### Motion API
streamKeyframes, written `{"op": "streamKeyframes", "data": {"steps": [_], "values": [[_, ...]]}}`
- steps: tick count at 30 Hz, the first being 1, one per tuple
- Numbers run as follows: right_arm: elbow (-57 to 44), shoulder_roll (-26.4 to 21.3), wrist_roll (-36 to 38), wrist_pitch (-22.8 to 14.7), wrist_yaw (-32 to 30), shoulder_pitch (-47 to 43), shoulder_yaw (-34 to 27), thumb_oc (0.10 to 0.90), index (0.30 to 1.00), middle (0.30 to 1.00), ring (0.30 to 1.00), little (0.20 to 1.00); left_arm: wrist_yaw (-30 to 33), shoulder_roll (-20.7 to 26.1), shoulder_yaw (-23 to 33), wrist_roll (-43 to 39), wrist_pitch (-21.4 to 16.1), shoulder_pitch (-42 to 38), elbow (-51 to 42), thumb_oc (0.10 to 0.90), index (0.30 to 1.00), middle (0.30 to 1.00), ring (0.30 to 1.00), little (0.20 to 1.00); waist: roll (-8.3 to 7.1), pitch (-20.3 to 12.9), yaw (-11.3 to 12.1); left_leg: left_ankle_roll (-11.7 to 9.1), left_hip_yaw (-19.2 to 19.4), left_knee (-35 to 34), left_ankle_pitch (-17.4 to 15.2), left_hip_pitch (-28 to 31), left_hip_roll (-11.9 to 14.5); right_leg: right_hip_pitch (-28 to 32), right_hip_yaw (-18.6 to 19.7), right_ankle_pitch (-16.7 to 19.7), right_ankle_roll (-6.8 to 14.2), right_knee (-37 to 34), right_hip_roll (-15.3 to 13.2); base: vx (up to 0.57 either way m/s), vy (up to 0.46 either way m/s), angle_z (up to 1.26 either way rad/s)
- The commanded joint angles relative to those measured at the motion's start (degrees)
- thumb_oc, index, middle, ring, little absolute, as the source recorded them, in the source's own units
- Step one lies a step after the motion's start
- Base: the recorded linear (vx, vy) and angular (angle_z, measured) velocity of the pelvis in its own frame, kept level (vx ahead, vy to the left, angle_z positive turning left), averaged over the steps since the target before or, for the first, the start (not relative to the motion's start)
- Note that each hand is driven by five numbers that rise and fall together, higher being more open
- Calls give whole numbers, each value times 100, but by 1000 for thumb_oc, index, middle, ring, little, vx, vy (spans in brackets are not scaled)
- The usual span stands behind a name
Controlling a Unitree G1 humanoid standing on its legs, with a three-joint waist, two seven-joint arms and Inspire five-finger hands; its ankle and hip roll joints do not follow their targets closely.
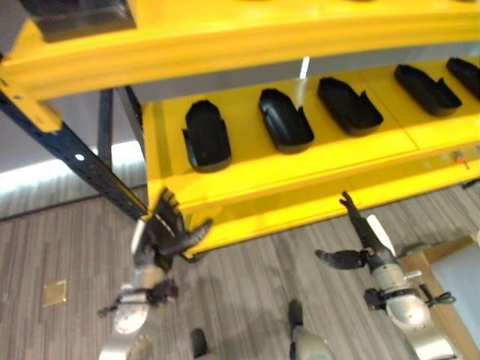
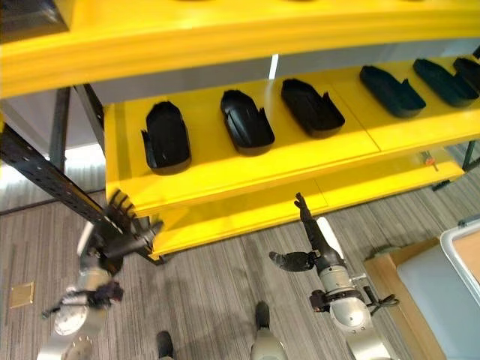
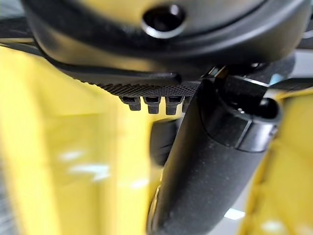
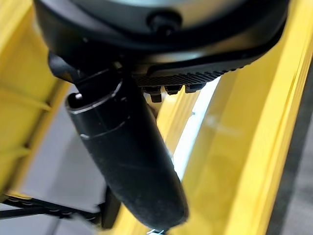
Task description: Move parts from the plastic box to the shelf.
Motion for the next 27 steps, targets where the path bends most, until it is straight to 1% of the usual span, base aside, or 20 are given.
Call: {"op": "streamKeyframes", "data": {"steps": [1, 2, 3, 6, 8, 9, 10, 14, 17, 27], "values": [[-568, 128, 1356, -741, 324, -197, -238, 900, 1000, 1000, 1000, 1000, -450, 114, 88, 145, -447, -390, 31, 900, 1000, 1000, 1000, 1000, -131, -567, -39, 412, -82, -11, 23, 254, -454, 294, -181, -603, -141, 124, 385, 8, 30, 11], [-565, 126, 1361, -744, 327, -196, -237, 900, 1000, 1000, 1000, 1000, -450, 112, 87, 147, -450, -389, 34, 900, 1000, 1000, 1000, 1000, -131, -568, -43, 412, -85, -11, 23, 255, -455, 299, -184, -602, -140, 120, 384, 4, 30, 12], [-550, 212, 1517, -725, 352, -183, -155, 900, 1000, 1000, 1000, 1000, -411, -29, 40, 42, -418, -342, 199, 900, 1000, 1000, 1000, 1000, -145, -601, -25, 413, -96, -11, 36, 268, -448, 331, -200, -596, -137, 108, 379, -6, 13, 7], [-519, 230, 1565, -693, 396, -154, -40, 900, 1000, 1000, 1000, 1000, -496, -237, -37, -167, -326, -224, 492, 900, 1000, 1000, 1000, 1000, -164, -678, 9, 419, -149, -11, 41, 277, -447, 400, -247, -602, -126, 81, 375, -6, 15, 3], [-341, 316, 1704, -623, 410, -164, 131, 900, 1000, 1000, 1000, 1000, -472, -500, -90, -220, -313, -189, 864, 900, 1000, 1000, 1000, 1000, -215, -773, 65, 426, -196, -11, 29, 317, -450, 494, -291, -617, -108, 71, 362, 9, 26, 9], [-341, 316, 1704, -623, 410, -164, 131, 900, 1000, 1000, 1000, 1000, -472, -500, -90, -220, -313, -189, 864, 900, 1000, 1000, 1000, 1000, -215, -773, 65, 426, -196, -11, 29, 317, -450, 494, -291, -617, -108, 71, 362, 9, 19, 10], [-271, 376, 1950, -576, 467, -168, 221, 900, 1000, 1000, 1000, 1000, -457, -611, -153, -324, -254, -172, 968, 900, 1000, 1000, 1000, 1000, -243, -813, 82, 429, -206, -11, 13, 326, -452, 518, -302, -608, -98, 63, 350, -5, 19, 7], [-254, 341, 1935, -508, 493, -213, 331, 900, 1000, 1000, 1000, 1000, -457, -615, -216, -373, -204, -157, 919, 900, 1000, 1000, 1000, 1000, -280, -864, 89, 436, -209, -11, -40, 328, -466, 535, -310, -591, -77, 51, 321, -2, 7, 1], [-280, 359, 1974, -471, 547, -248, 431, 900, 1000, 1000, 1000, 1000, -401, -539, -197, -118, -218, -174, 911, 900, 1000, 1000, 1000, 1000, -310, -886, 87, 442, -204, -11, -82, 355, -467, 560, -295, -582, -60, 44, 304, 0, 0, 0], [-282, 380, 1964, -463, 593, -192, 427, 900, 1000, 1000, 1000, 1000, -340, -547, -27, 116, -263, -131, 944, 900, 1000, 1000, 1000, 1000, -325, -908, 85, 439, -145, -11, -111, 429, -453, 600, -238, -579, -58, 44, 328, 0, 0, 0]]}}
